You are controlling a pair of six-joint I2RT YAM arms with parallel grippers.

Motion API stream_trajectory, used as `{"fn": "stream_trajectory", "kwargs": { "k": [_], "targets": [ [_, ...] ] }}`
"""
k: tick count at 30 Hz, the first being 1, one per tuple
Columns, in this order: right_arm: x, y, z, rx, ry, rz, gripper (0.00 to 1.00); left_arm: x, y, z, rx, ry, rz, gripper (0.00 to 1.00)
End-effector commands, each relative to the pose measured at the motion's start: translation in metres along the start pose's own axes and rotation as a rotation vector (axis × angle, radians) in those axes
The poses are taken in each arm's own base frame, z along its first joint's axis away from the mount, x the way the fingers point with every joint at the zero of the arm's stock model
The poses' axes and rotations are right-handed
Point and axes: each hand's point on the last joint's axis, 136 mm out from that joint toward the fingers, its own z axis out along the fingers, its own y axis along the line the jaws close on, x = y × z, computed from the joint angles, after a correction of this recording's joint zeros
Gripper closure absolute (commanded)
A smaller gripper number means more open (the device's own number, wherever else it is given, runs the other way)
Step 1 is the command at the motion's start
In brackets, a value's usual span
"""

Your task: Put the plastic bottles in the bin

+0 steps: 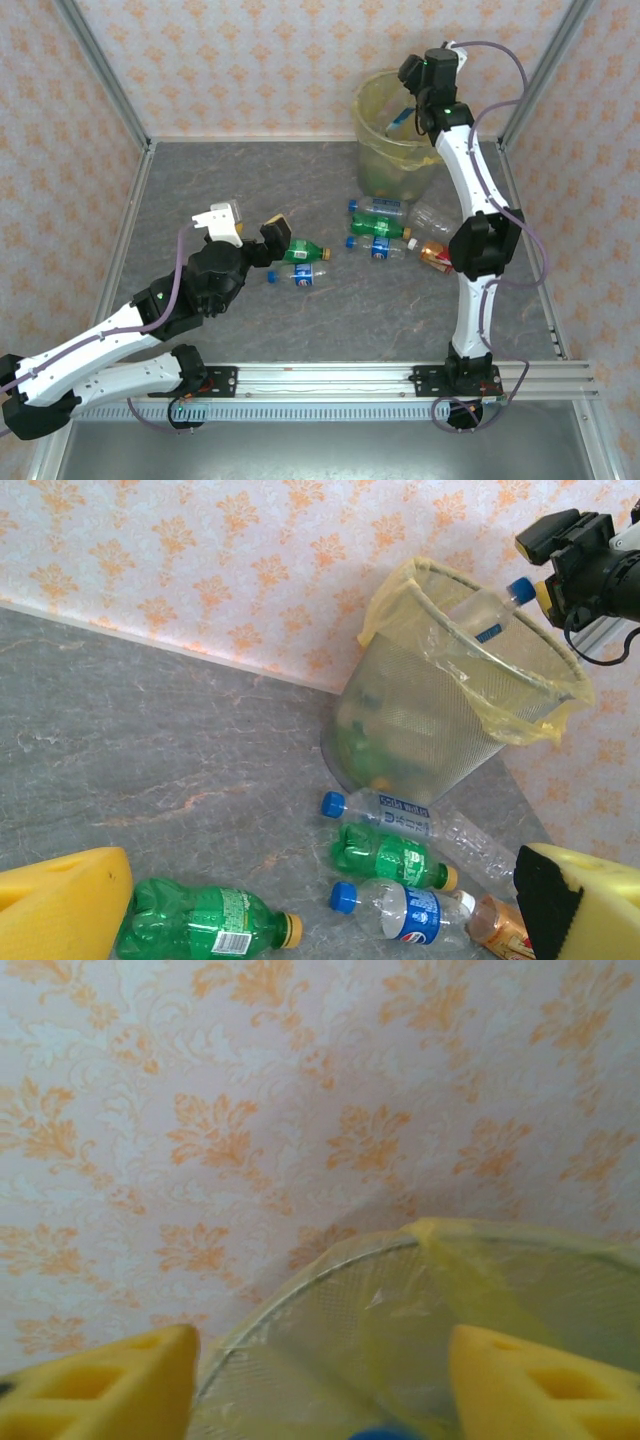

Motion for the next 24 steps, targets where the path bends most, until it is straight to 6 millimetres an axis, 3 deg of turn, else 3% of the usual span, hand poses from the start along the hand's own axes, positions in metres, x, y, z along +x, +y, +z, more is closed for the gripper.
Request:
{"fn": "stream_trajectory", "kwargs": {
  "k": [1, 4, 14, 19, 24],
  "targets": [
    [-0.014, 0.021, -0.019, -0.058, 0.007, -0.013, 0.16, 0.004, 0.012, 0.001, -0.050, -0.002, 0.014, 0.01],
    [-0.026, 0.024, -0.033, -0.059, -0.011, -0.030, 0.00, 0.007, 0.013, 0.003, -0.052, 0.000, 0.017, 0.01],
    [-0.053, 0.033, -0.095, -0.092, -0.026, -0.061, 0.00, 0.018, 0.008, 0.014, -0.060, 0.026, 0.045, 0.01],
    [-0.045, 0.028, -0.127, -0.119, -0.006, -0.069, 0.00, 0.029, 0.008, 0.023, -0.067, 0.054, 0.049, 0.01],
    [-0.022, 0.015, -0.158, -0.139, 0.034, -0.084, 0.00, 0.046, 0.018, 0.036, -0.110, 0.116, 0.037, 0.01]
  ]
}}
